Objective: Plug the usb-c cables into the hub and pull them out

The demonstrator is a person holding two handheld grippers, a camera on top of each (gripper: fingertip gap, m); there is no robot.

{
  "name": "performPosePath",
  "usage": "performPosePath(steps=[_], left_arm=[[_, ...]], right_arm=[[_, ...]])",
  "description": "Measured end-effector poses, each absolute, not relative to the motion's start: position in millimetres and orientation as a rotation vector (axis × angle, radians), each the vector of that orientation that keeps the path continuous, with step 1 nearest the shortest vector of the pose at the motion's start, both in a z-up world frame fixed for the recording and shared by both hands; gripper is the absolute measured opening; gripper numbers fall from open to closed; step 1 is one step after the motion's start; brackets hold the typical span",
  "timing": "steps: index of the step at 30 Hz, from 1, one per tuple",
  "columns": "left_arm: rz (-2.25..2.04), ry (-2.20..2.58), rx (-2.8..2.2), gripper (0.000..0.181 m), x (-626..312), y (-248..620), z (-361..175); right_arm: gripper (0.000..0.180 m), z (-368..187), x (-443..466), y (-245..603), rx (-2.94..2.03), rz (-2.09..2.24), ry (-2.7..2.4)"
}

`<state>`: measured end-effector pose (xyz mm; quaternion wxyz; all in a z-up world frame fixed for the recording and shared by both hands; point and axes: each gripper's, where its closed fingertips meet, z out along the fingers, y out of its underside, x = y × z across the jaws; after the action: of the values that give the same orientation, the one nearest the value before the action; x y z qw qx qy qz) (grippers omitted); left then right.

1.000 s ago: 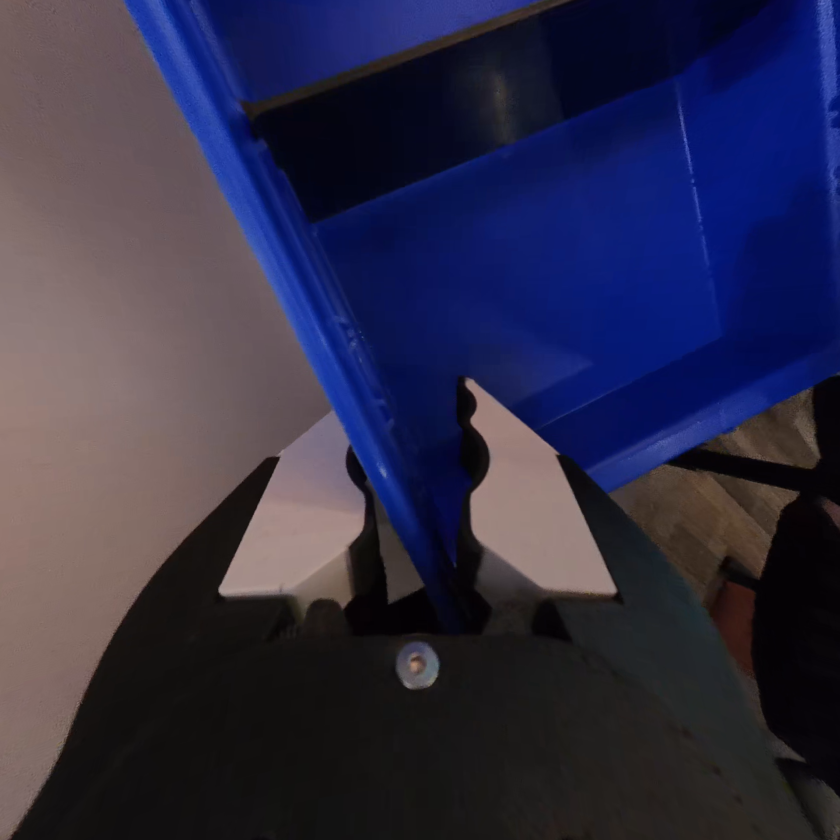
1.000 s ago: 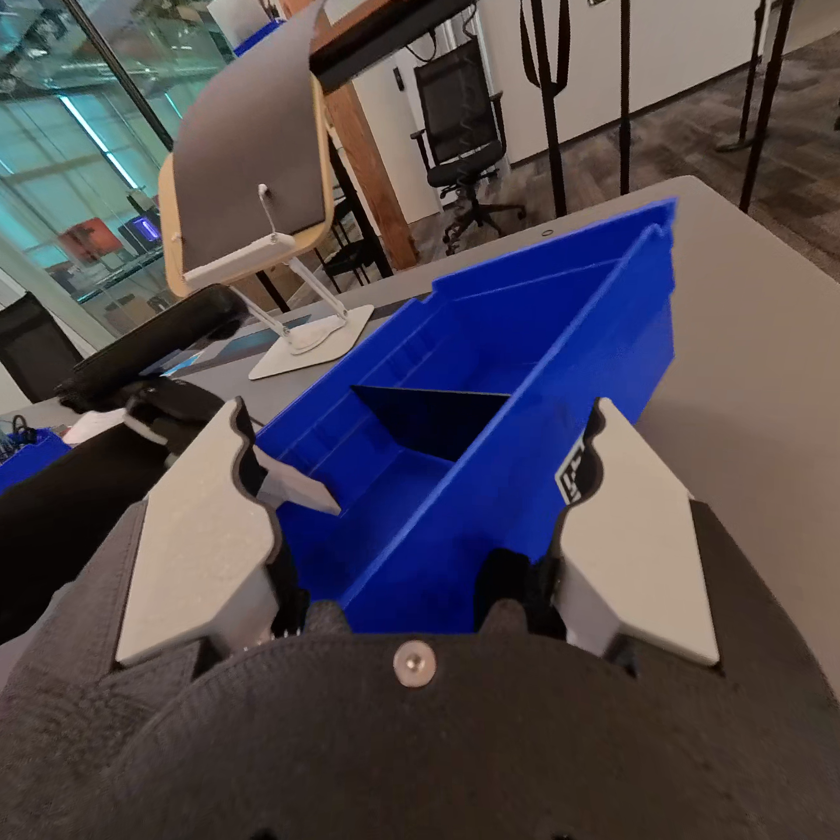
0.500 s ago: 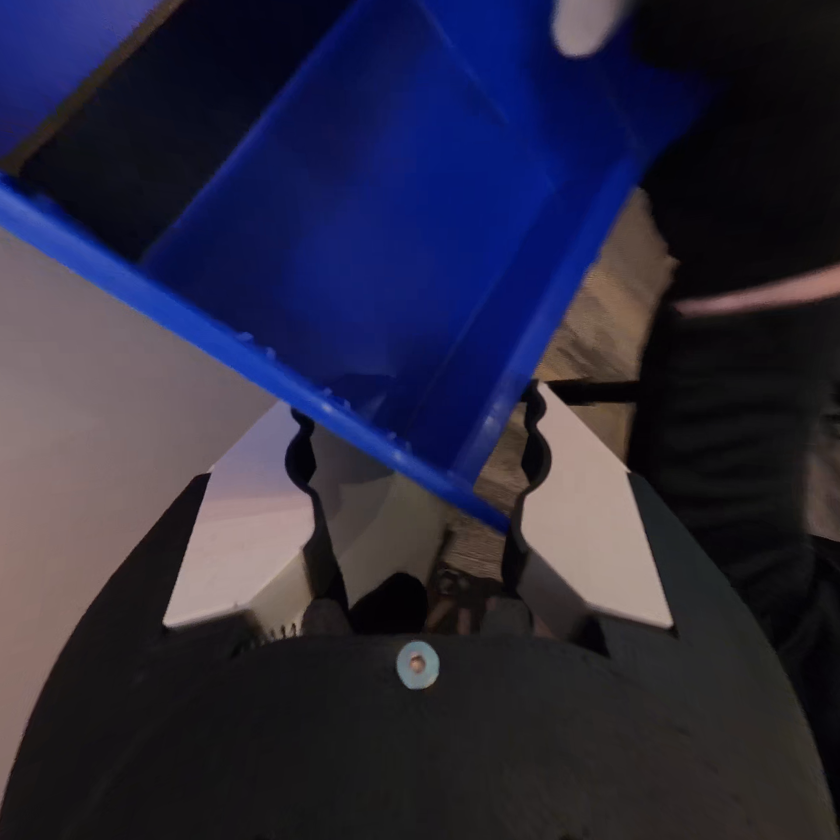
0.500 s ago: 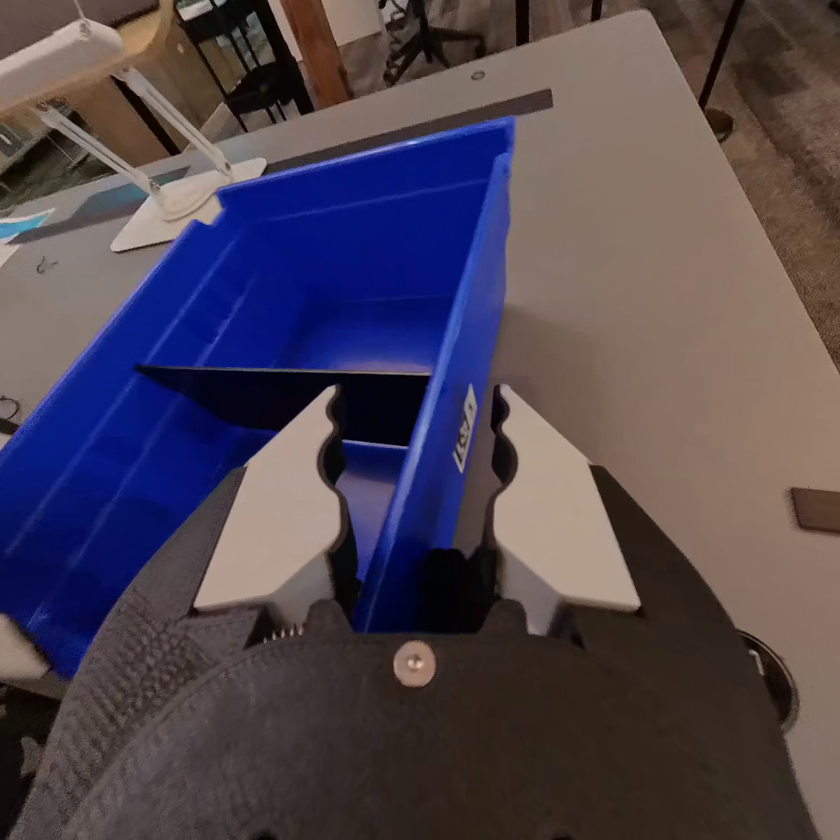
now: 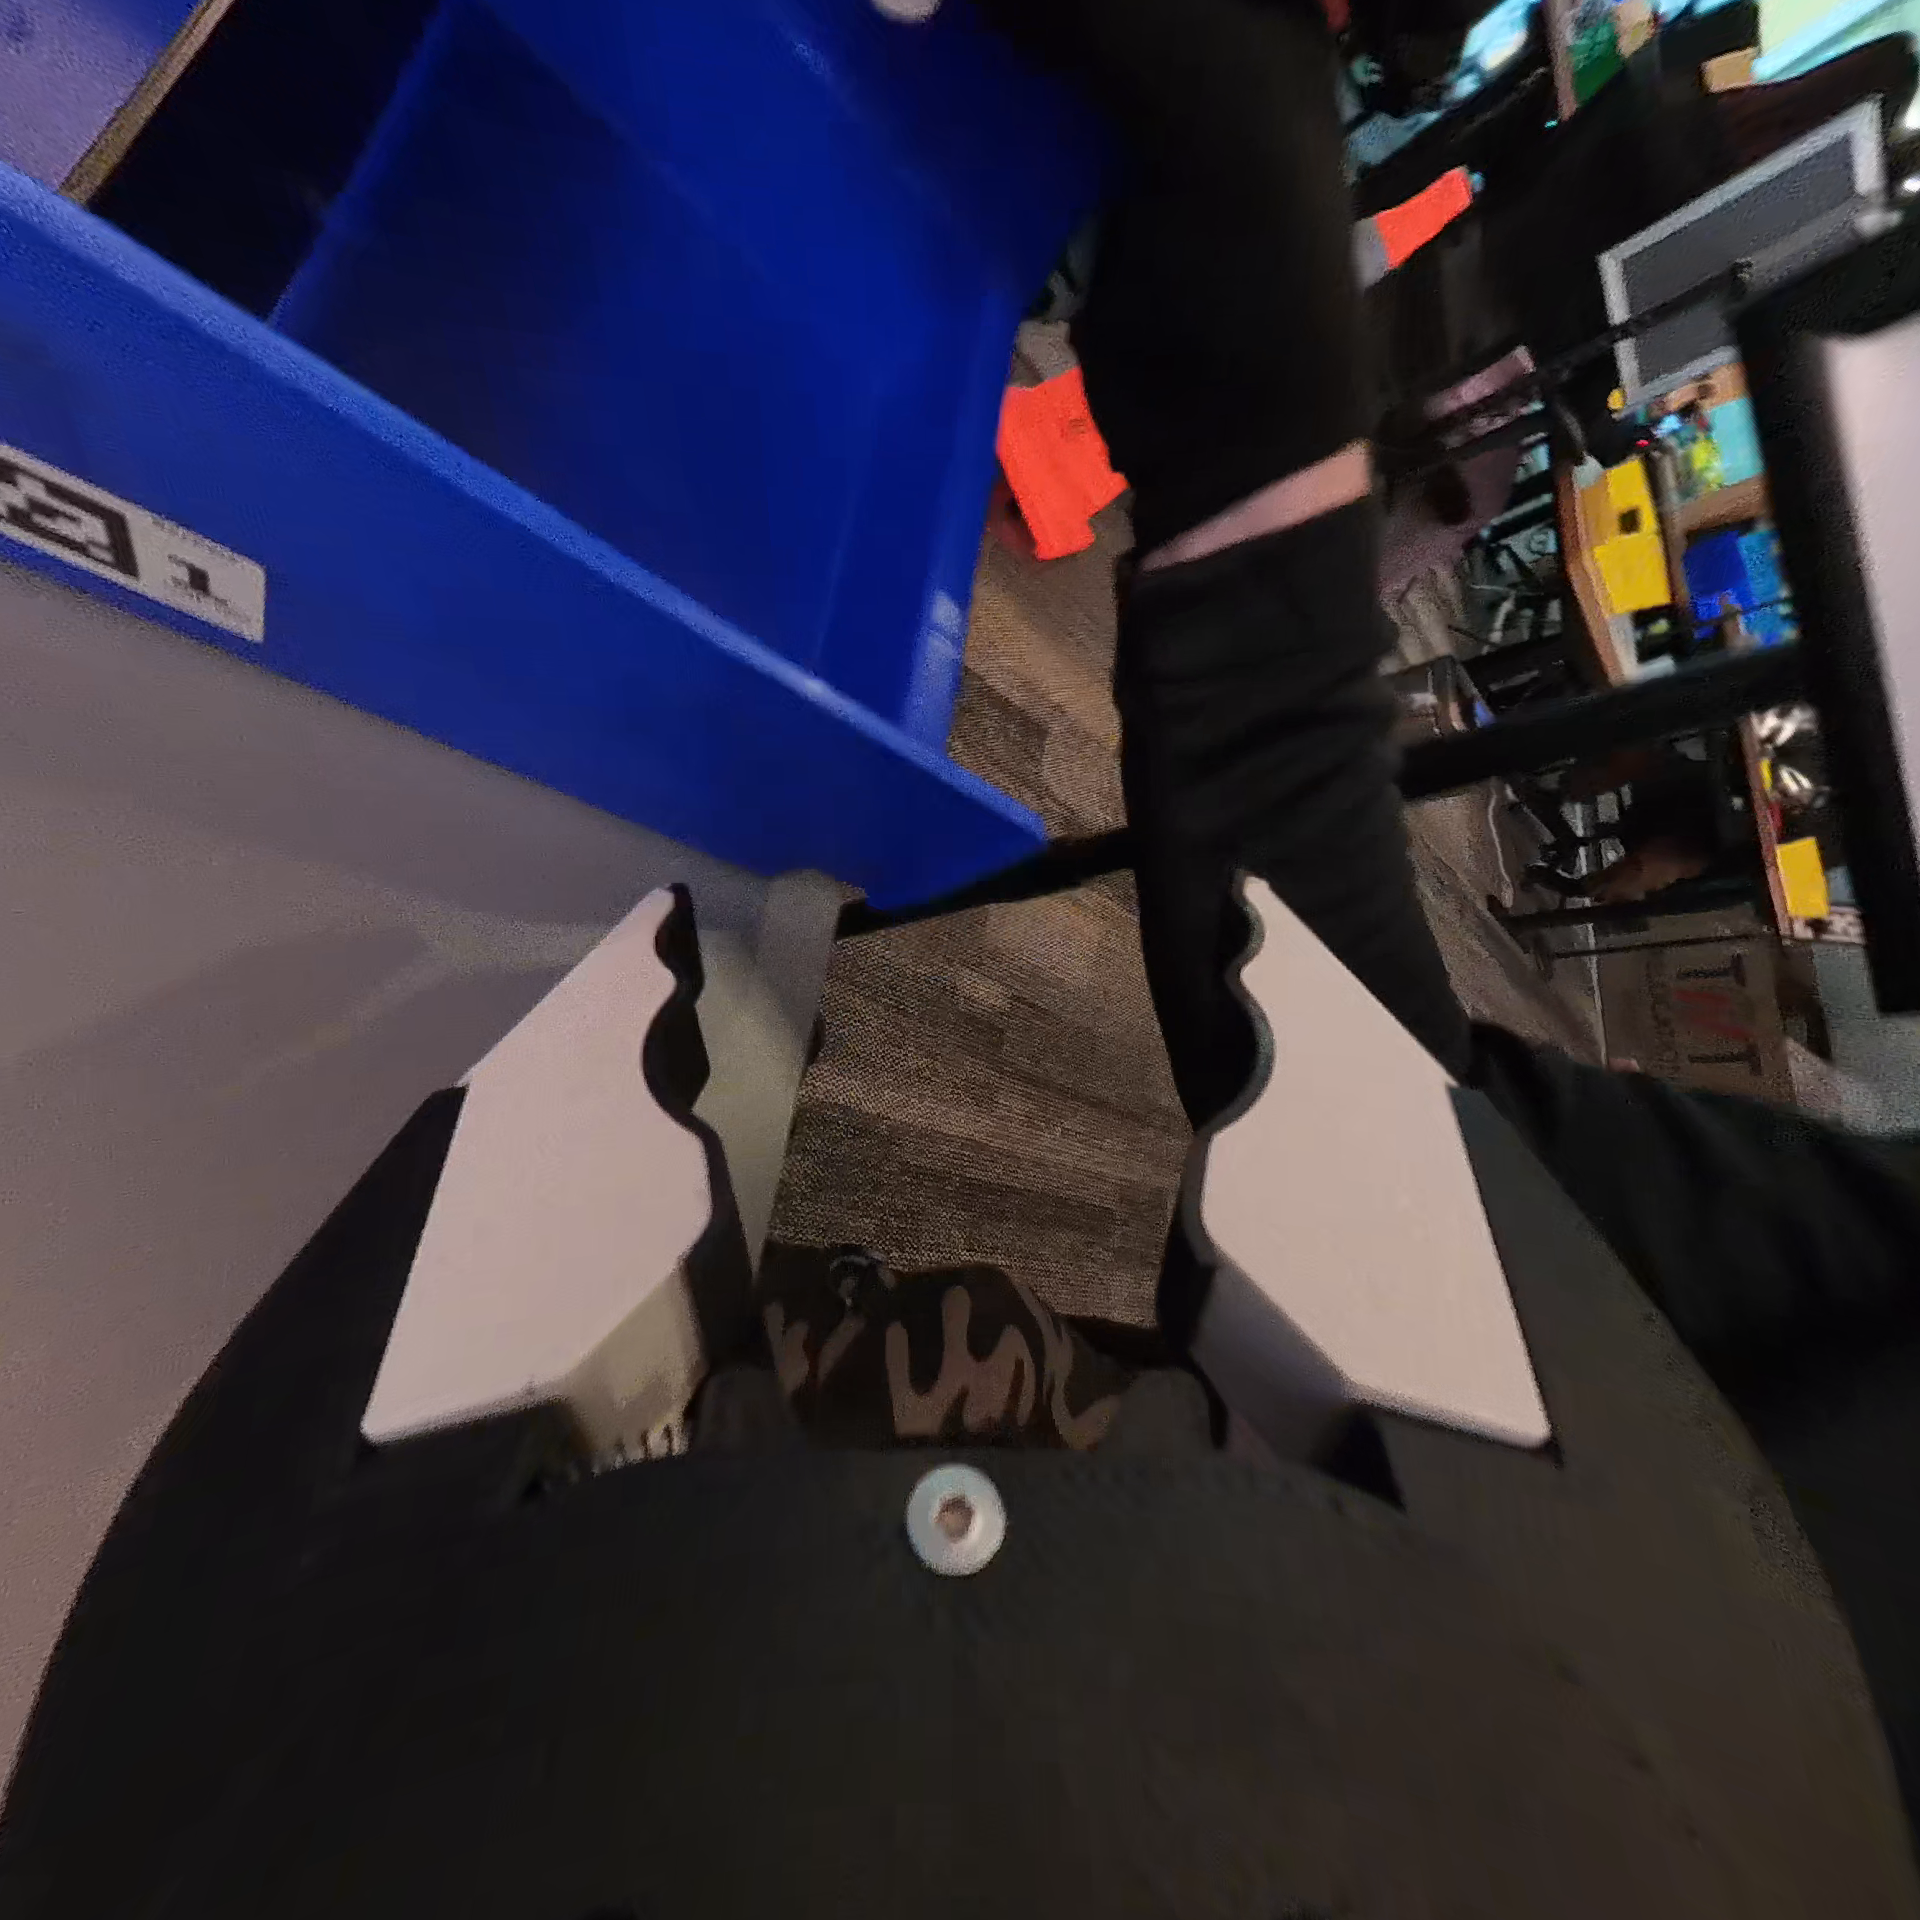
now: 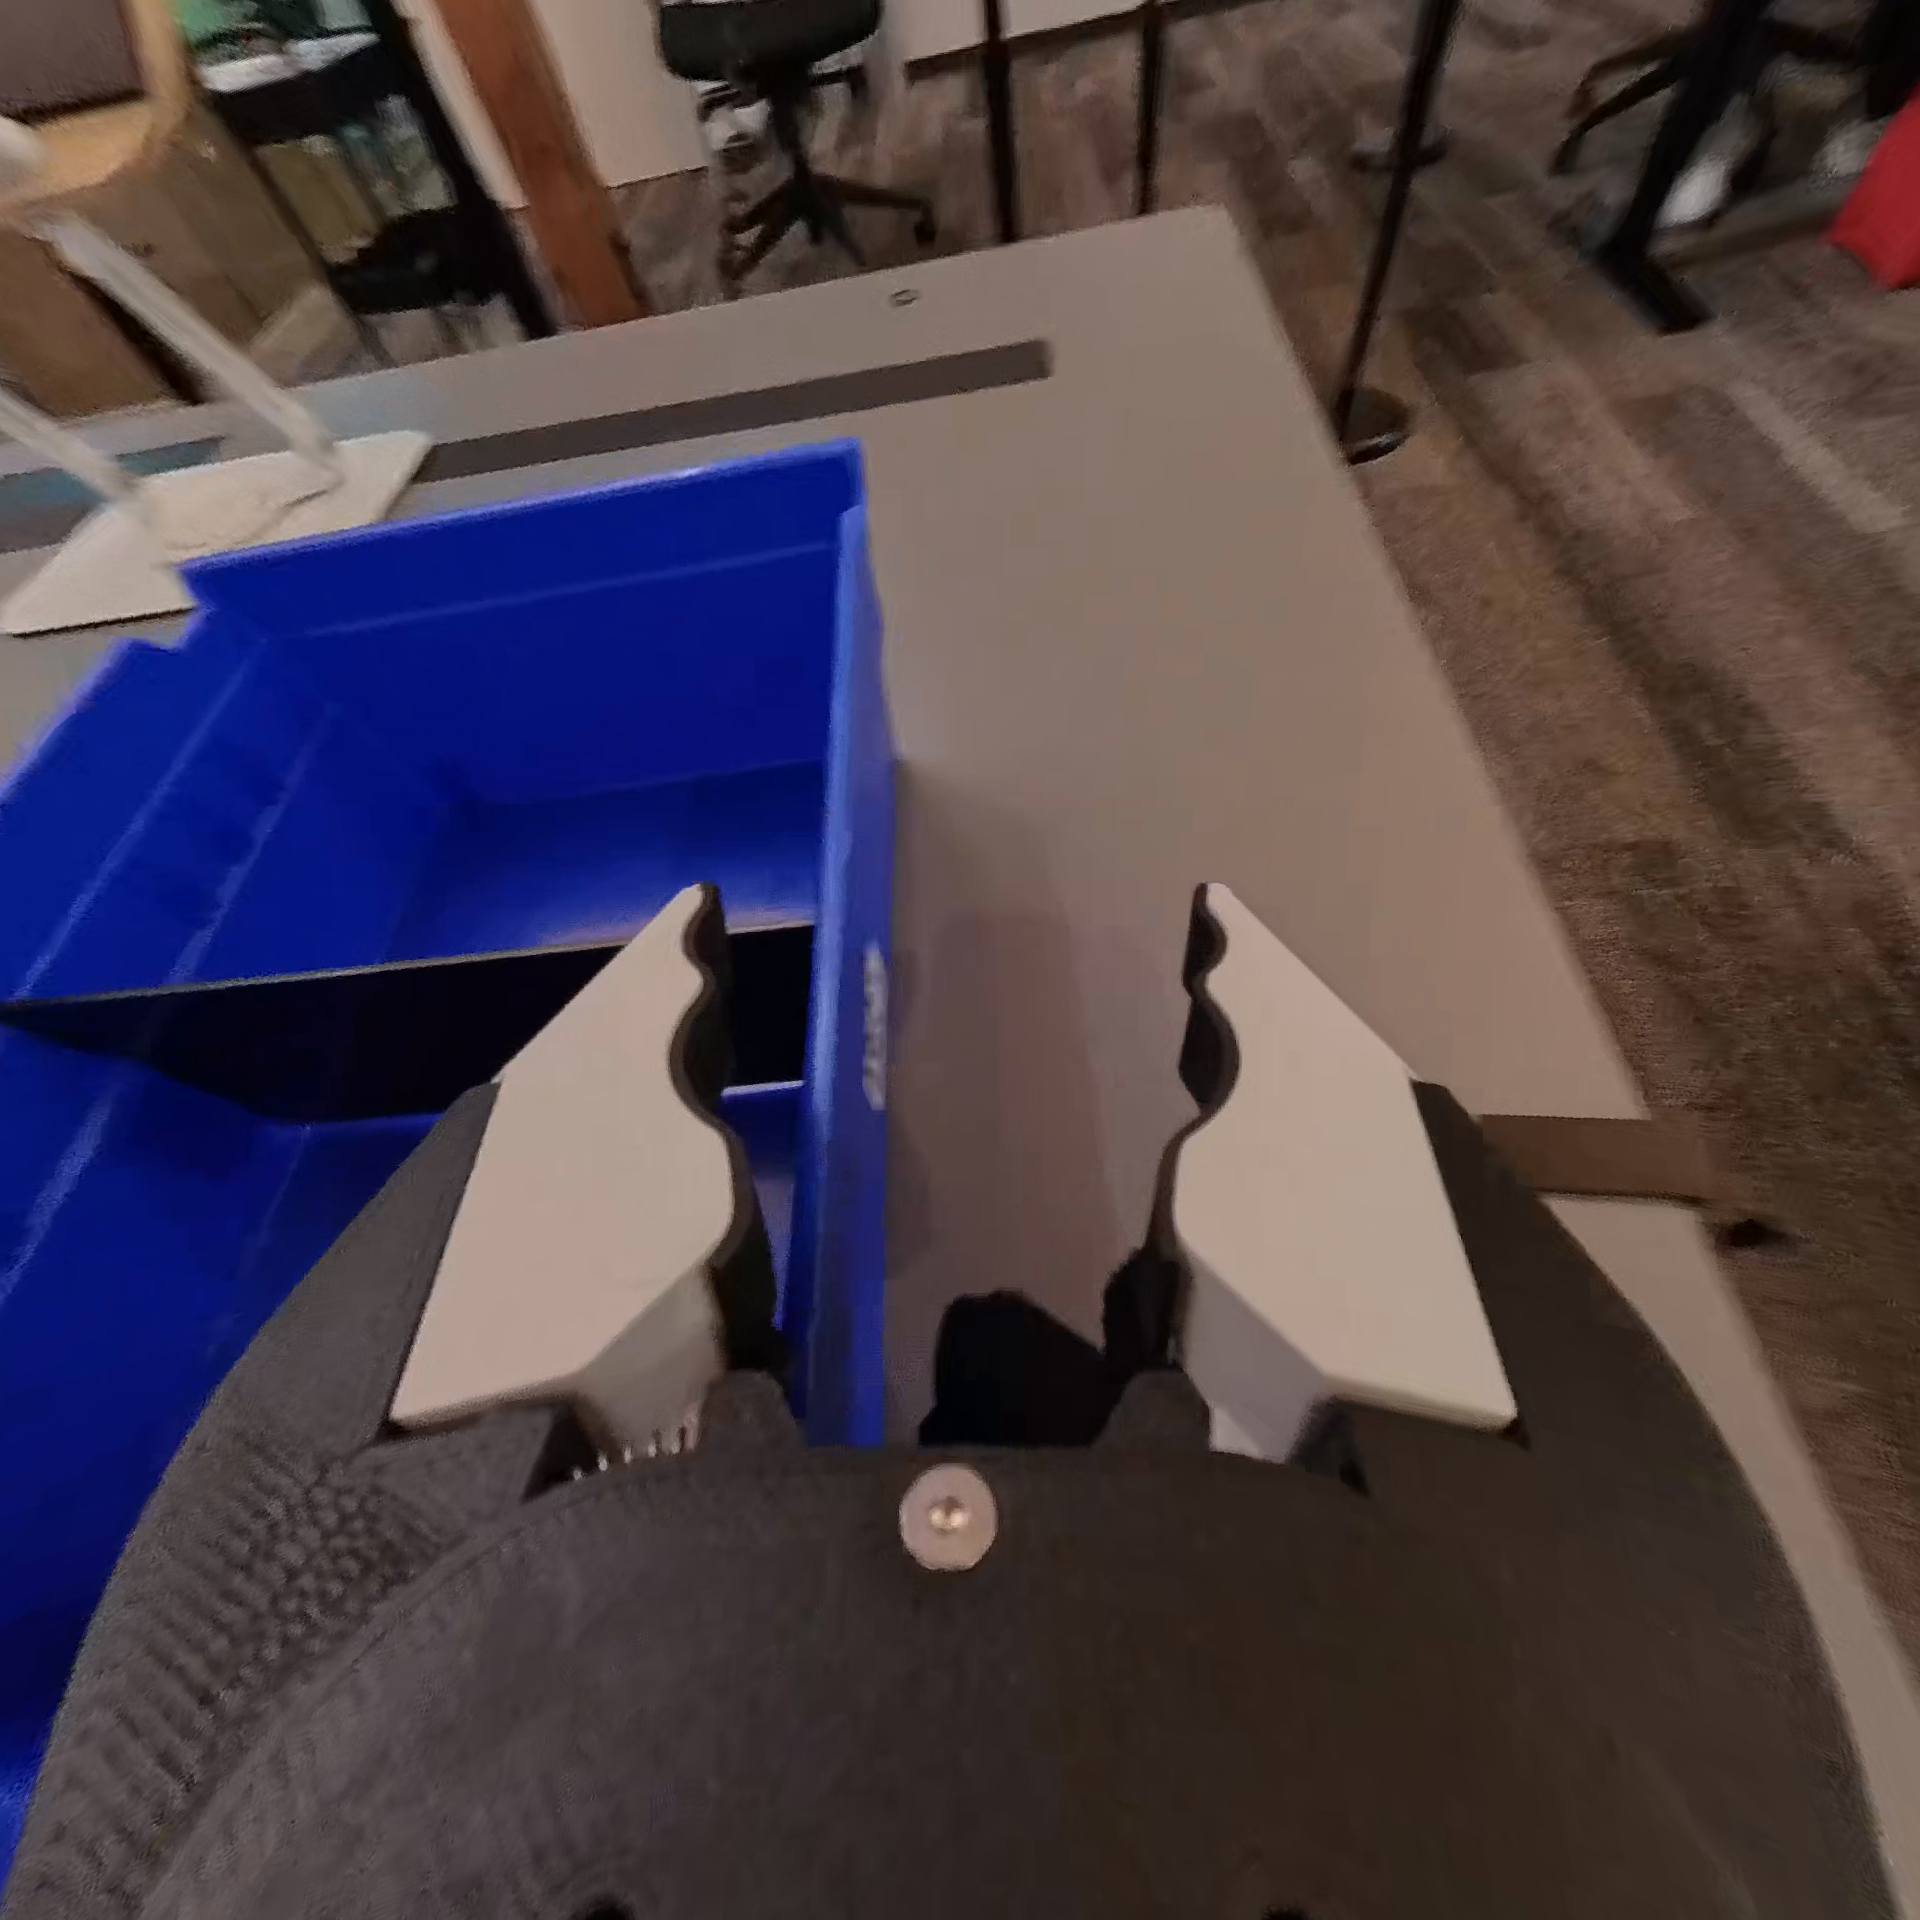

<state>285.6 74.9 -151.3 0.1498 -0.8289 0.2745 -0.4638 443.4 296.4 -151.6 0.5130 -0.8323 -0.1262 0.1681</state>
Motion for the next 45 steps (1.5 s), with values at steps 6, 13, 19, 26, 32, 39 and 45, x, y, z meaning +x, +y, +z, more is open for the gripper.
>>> performPosePath(steps=[6,13,19,26,32,39,45], left_arm=[[-1.114,0.826,-2.192,0.069,182,57,-101],[-0.283,0.705,-2.237,0.056,-44,59,-68],[0.206,0.358,-2.298,0.057,-266,13,-31],[0.073,-0.137,-2.364,0.078,-427,-22,-48],[-0.295,-0.374,-2.366,0.094,-464,11,-102],[-0.267,-0.204,-2.421,0.069,-457,4,-104],[0.157,0.444,-2.527,0.041,-413,-52,-89]], right_arm=[[0.107,-79,465,291,-1.796,-0.070,-0.345],[0.085,16,314,240,-1.506,-0.003,-0.665],[0.075,22,155,174,-1.395,0.329,-0.973],[0.072,-12,28,95,-1.388,0.620,-1.235],[0.069,-34,-28,33,-1.415,0.875,-1.349],[0.068,-68,-45,-2,-1.472,0.931,-1.424],[0.067,-96,-51,-6,-1.526,0.998,-1.435]])
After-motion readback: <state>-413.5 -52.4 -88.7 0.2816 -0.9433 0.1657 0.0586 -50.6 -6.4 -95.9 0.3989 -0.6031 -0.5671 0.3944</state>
